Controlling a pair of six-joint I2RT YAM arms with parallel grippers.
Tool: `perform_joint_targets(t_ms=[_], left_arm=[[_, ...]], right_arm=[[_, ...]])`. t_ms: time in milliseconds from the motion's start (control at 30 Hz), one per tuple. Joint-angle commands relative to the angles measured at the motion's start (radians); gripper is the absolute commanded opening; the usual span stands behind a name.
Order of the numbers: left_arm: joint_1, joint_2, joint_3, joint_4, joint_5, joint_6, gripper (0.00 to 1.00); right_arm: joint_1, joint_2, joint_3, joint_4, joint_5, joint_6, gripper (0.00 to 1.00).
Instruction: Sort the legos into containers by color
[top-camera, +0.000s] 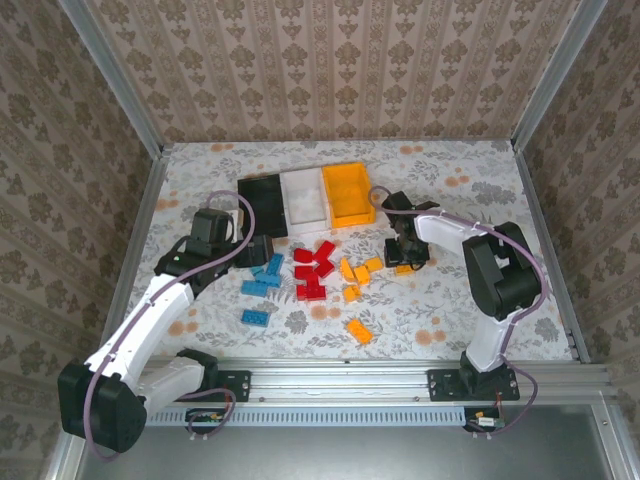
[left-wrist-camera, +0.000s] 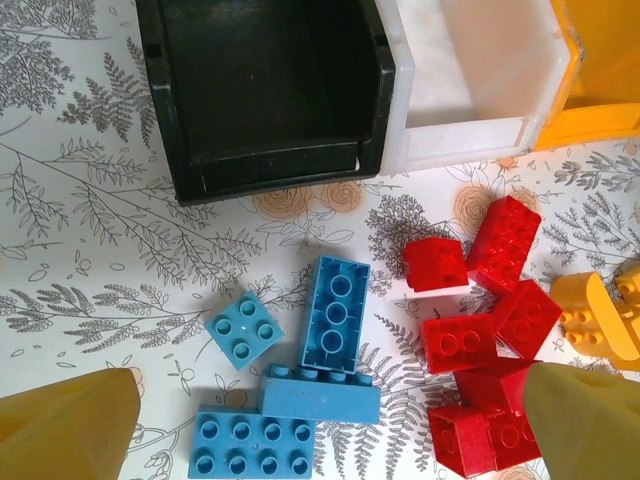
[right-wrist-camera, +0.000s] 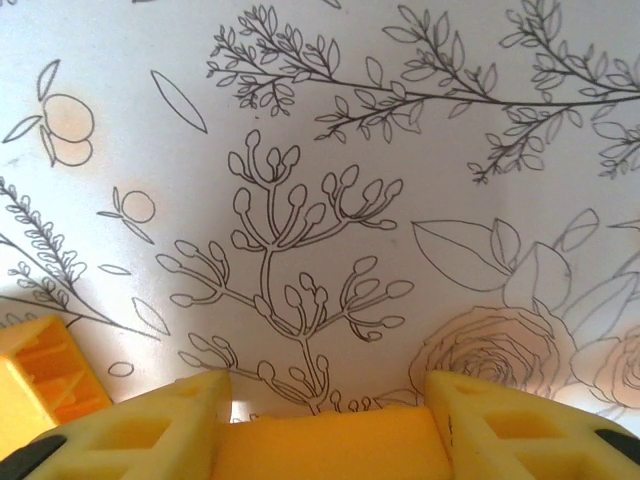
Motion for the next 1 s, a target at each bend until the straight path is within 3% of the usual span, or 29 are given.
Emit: perform_joint_targets(t_ms=[0,367,633,833,967], left_arm=[[0.006,-0.013,-0.015,0.001,0.02,-0.019,1.0],[0.011,-0.03,-0.04,0.017,0.042,-0.036,1.0],[0.016,-0.084,-0.067,-0.017,0.038,-0.046,1.0],[0.018,-0.133,-0.093,-0.059,0.02,-0.053,1.0],[0.026,-0.165,-0.112,-0.081,0.013,-0.059,1.0]], right_arm=[[0.0,-0.07,0.029,-0.048,0.029,0.018,0.48],[-0.005,-0.054,0.324,-0.054,-0.154,0.07,0.47],[0.004,0.203,0.632,0.029,-0.214,0.152,0.46],[0.011,0.378,0.77,0.099,-0.226,0.161,0.45],[0.018,0.455,0.848,0.087,-0.238,0.161,0.57]])
